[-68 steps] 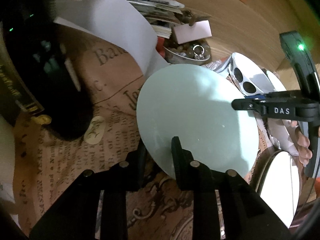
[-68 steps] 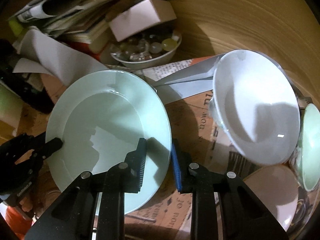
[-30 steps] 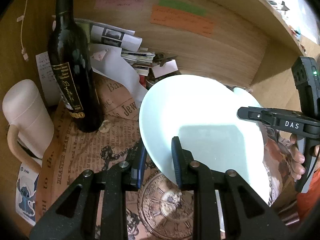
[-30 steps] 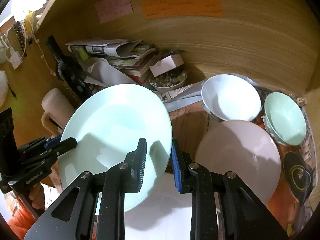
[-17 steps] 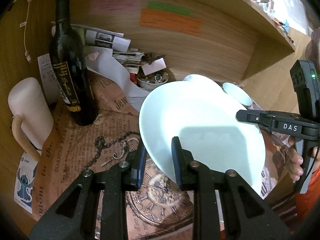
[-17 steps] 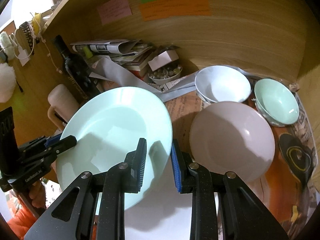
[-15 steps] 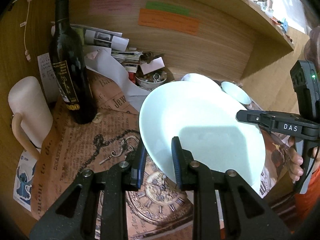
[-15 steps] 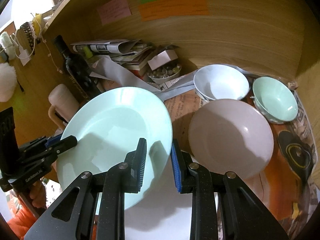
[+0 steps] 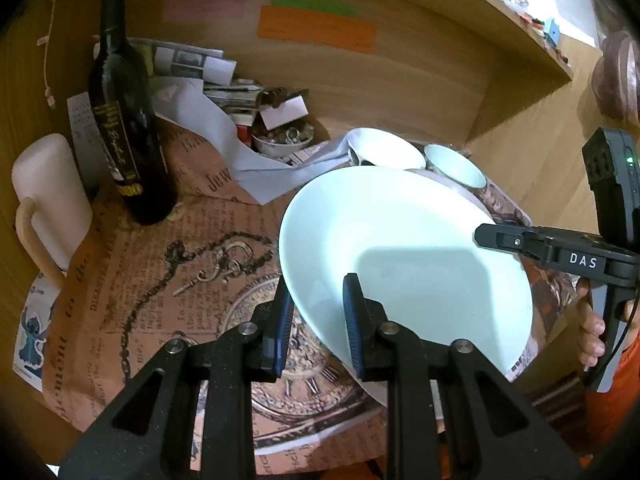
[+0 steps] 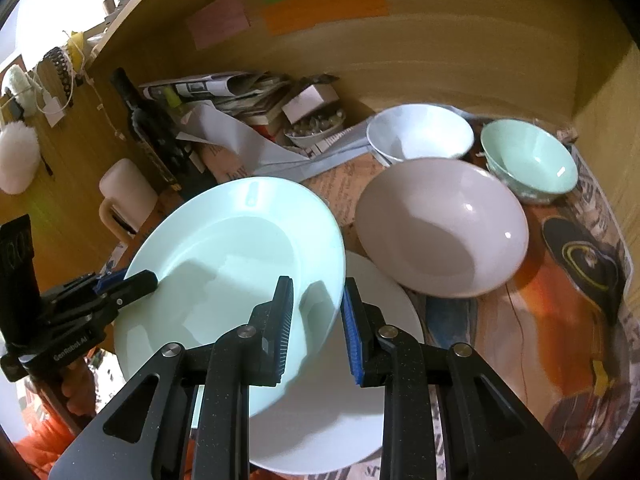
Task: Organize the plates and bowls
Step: 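Lift the mint-green plate and carry it toward the white plate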
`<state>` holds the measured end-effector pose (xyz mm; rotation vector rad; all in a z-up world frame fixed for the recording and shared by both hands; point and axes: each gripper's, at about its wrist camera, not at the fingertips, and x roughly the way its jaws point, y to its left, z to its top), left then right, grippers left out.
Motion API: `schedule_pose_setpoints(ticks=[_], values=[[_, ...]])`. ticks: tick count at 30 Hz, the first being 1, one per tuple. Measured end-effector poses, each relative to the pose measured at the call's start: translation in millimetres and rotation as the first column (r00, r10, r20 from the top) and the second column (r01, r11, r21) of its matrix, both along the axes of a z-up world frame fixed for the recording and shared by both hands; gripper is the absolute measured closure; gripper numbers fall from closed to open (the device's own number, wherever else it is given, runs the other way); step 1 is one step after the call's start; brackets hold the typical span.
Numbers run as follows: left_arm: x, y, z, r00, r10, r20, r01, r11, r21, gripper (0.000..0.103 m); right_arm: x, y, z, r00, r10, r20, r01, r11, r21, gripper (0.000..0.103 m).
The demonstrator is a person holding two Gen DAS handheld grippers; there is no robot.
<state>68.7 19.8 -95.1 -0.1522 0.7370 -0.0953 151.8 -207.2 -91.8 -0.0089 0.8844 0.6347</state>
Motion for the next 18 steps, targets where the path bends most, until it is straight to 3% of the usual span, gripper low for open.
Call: schedule_pose_setpoints(ticks=[18], values=[[0,-17,-32,0.995,-0.052,-0.082,0.051,0.999,-0.014,0.079,-8,-16,-32,0.996,-0.044,-0.075,0.042,0.999,-0.025,0.081]])
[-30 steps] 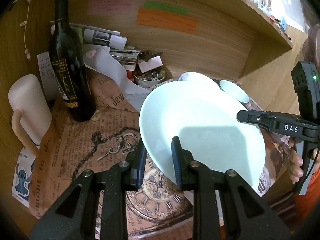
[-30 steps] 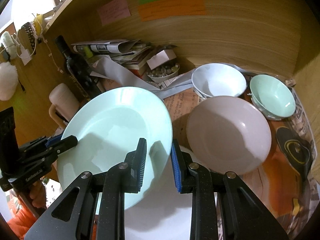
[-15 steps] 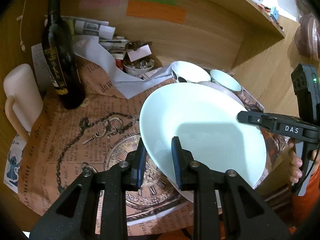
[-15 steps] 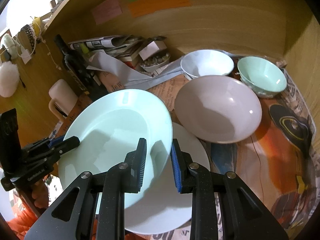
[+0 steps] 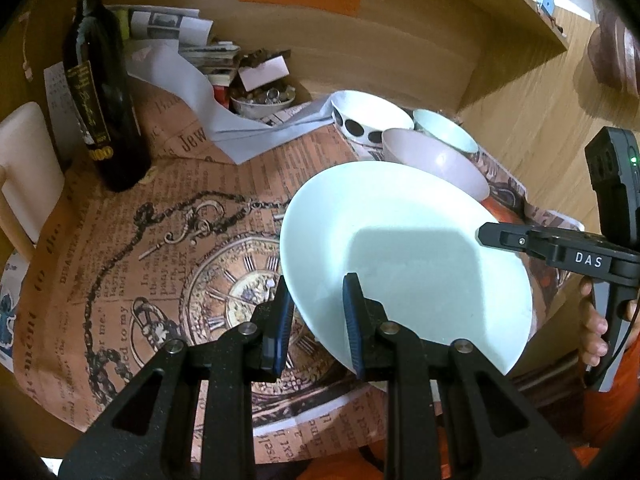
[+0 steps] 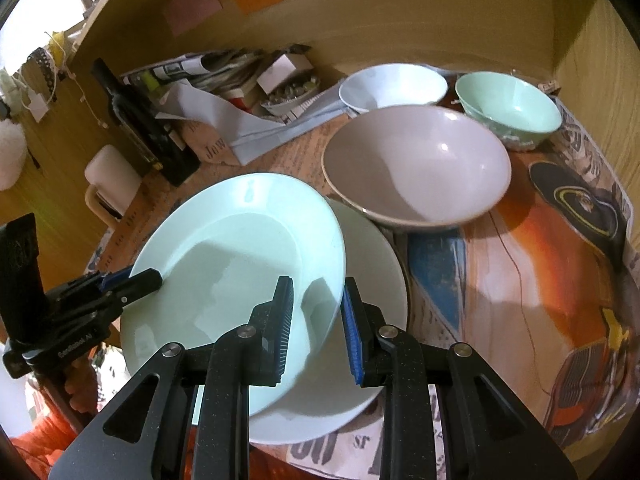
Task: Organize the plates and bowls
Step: 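Lift the mint-green plate and carry it toward the white plate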
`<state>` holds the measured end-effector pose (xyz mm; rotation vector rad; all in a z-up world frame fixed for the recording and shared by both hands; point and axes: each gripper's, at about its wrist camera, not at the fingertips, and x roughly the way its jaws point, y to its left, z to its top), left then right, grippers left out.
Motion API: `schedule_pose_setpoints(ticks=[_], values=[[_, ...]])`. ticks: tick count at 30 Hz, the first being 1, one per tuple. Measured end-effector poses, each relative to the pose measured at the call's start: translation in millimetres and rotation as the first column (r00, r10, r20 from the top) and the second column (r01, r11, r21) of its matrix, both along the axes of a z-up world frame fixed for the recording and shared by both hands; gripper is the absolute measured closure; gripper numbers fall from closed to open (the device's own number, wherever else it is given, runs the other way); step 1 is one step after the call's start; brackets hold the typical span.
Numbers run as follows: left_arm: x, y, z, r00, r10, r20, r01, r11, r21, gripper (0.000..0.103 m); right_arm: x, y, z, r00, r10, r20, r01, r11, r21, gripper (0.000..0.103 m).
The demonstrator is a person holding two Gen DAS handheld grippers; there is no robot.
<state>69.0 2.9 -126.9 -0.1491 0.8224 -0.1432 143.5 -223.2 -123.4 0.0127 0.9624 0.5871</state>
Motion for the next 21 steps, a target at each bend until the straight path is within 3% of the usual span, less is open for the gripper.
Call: schedule_pose_setpoints(ticks=[21], values=[[14,-16,-23,0.997,-0.041,-0.068,0.045,0.998,0.049,0.078,2,-16,-18,0.996,-0.053,-0.074,0.055,0.998,0.019,0.080]])
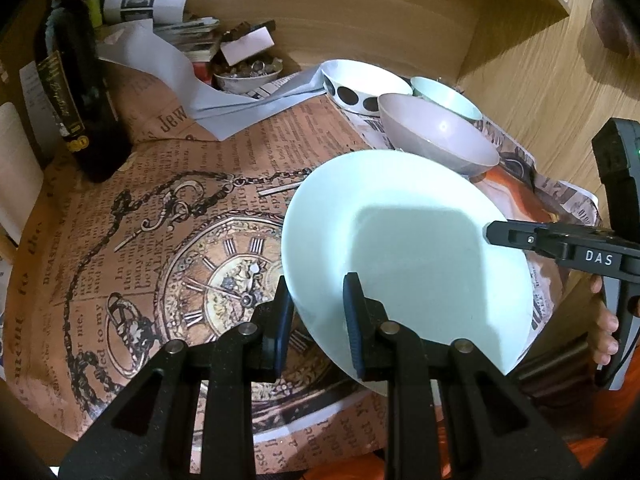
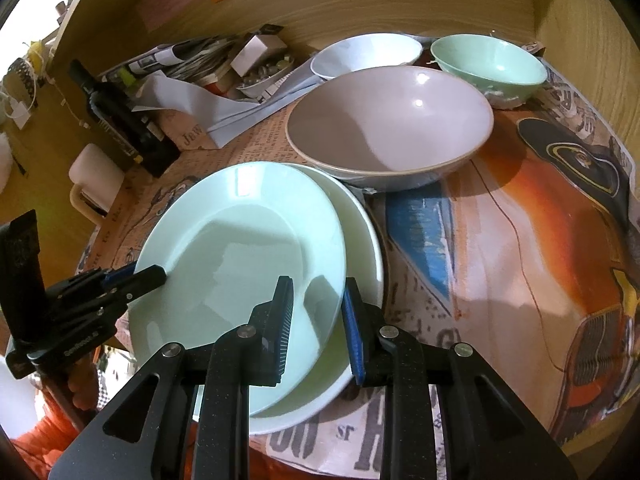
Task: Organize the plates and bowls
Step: 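Lower the mint-green plate onto the white plate and open both grippers, then move both grippers to the rim of the large pink bowl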
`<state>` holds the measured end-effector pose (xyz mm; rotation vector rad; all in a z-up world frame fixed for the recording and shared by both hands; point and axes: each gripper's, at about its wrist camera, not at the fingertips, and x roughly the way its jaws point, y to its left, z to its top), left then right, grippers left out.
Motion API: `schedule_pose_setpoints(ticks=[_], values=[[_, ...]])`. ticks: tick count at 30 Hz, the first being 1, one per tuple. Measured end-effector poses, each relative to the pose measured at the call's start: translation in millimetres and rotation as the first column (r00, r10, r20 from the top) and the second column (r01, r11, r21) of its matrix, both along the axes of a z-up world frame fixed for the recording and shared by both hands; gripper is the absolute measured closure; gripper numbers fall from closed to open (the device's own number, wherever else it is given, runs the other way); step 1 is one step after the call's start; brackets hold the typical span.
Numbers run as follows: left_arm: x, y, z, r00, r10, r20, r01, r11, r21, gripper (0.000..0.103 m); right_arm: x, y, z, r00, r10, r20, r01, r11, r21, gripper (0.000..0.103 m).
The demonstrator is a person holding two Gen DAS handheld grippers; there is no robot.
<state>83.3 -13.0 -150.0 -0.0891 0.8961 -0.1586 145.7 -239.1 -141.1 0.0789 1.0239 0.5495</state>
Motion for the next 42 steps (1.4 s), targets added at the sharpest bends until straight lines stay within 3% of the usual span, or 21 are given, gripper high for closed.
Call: schedule_pose_setpoints(ticks=[16,19,24,27,31,36,40,42], values=[[4,-7,-6,0.999,-0.039,0.001,0.039,0.997,0.061,0.073,0,-3,4,1.000,-0.009,0.012,0.009,1.000,-0.009,0.080],[5,-6,-6,0.999,-0.047,-0.007,0.047,0.997,0.056,0.073,-3,-8,14,0.997,-0.030,0.066,0.030,0.999,-0.012,0.079],[-1,-3,10,0.997,-0.052,0.056,0.049,0.997,0.064,0.058,-5,-17,35,0.986,-0.061,0.152,0.063,0.998,-0.006,0.078],[-3,-3,25,0.992,-0.047,0.116,0.038,0.996,0.081,0.046,-5,-19,45,0.974,-0.079,0.210,0.084,0.996,-0.016,0.074],[1,-5,44,0.984,-0.042,0.175,0.024,0.994,0.103,0.041,1,-23,52,0.961,-0.098,0.257,0.105,0.994,-0.014,0.064],[18,-7,59,0.981,-0.035,0.193,0.017,0.995,0.097,0.033,12,-28,60,0.941,-0.130,0.313,0.140,0.990,-0.011,0.057],[39,-11,68,0.980,-0.005,0.197,-0.012,0.996,0.087,0.023,22,-34,64,0.925,-0.164,0.342,0.172,0.985,0.006,0.038],[53,-13,71,0.981,0.013,0.195,-0.030,0.996,0.085,0.021,29,-36,65,0.918,-0.174,0.358,0.185,0.983,0.002,0.037]])
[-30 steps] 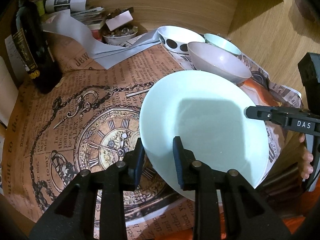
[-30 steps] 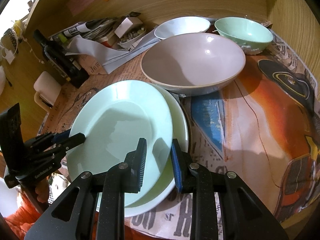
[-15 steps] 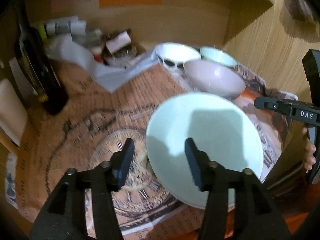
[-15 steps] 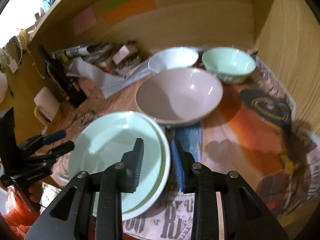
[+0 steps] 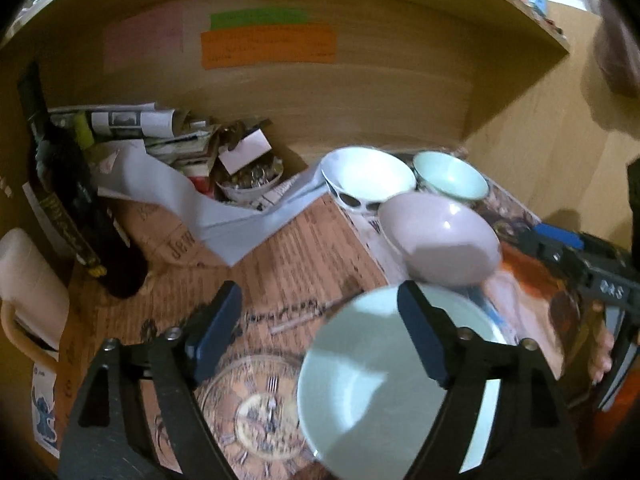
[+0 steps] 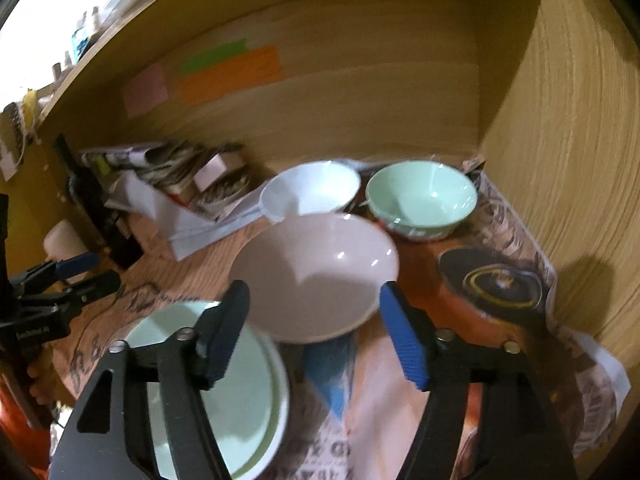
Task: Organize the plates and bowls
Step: 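Move both grippers to the rim of the large pink bowl, then close both grippers on the pink bowl rim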
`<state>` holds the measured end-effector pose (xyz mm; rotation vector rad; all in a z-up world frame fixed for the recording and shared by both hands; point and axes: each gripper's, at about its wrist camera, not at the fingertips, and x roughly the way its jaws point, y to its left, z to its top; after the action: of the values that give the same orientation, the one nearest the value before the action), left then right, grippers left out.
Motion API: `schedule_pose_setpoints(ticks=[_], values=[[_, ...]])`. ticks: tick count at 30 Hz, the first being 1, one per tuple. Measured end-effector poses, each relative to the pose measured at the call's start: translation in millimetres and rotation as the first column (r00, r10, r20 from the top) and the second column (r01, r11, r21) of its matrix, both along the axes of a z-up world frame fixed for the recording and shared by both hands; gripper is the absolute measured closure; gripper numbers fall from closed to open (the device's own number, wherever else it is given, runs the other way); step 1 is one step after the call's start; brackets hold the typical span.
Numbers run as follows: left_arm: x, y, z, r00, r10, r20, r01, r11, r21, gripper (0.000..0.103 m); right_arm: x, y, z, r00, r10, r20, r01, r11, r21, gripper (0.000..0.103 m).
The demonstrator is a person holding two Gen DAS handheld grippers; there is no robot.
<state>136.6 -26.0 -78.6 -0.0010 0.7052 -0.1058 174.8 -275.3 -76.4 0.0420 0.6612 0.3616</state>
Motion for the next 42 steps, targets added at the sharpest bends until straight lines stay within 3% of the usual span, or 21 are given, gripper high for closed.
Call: schedule_pose_setpoints(ticks=[5,18,25,27,29,33,37,39,42], values=[[34,-8,-2,0.999,0.004,-0.039,-0.004,1.000,0.001,0.021,21,-7,-3,0.999,-0.036,0.004,0.036,0.999,-0.002,0.031],[104,-47,-32,0.982,-0.067,-0.177,0.073,0.997,0.028,0.021,68,-21,-35,0.995,-0.059,-0.083,0.058,0.998,-0.014,0.031],[128,-62,-49,0.969,-0.109,-0.223,0.120,0.992,0.033,0.021,82,-22,-50,0.989,-0.043,-0.141,0.044,0.999,0.003,0.032],[133,-65,-53,0.963,-0.125,-0.238,0.135,0.991,0.024,0.022,84,-21,-53,0.987,-0.033,-0.156,0.034,0.999,0.004,0.037],[136,-67,-57,0.959,-0.136,-0.248,0.145,0.989,0.020,0.027,86,-19,-56,0.986,-0.026,-0.166,0.027,1.000,0.001,0.046],[143,-70,-65,0.946,-0.156,-0.283,0.164,0.986,0.006,0.046,89,-21,-59,0.983,-0.019,-0.180,0.024,0.999,0.022,0.050],[149,-70,-72,0.929,-0.177,-0.326,0.177,0.984,-0.028,0.065,95,-20,-65,0.974,0.008,-0.226,0.002,0.999,0.043,0.066],[150,-69,-74,0.921,-0.195,-0.336,0.186,0.981,-0.059,0.069,97,-19,-70,0.967,0.022,-0.253,-0.010,0.999,0.049,0.069],[150,-72,-75,0.915,-0.224,-0.337,0.210,0.975,-0.079,0.079,99,-17,-76,0.957,0.056,-0.284,-0.036,0.997,0.075,0.082]])
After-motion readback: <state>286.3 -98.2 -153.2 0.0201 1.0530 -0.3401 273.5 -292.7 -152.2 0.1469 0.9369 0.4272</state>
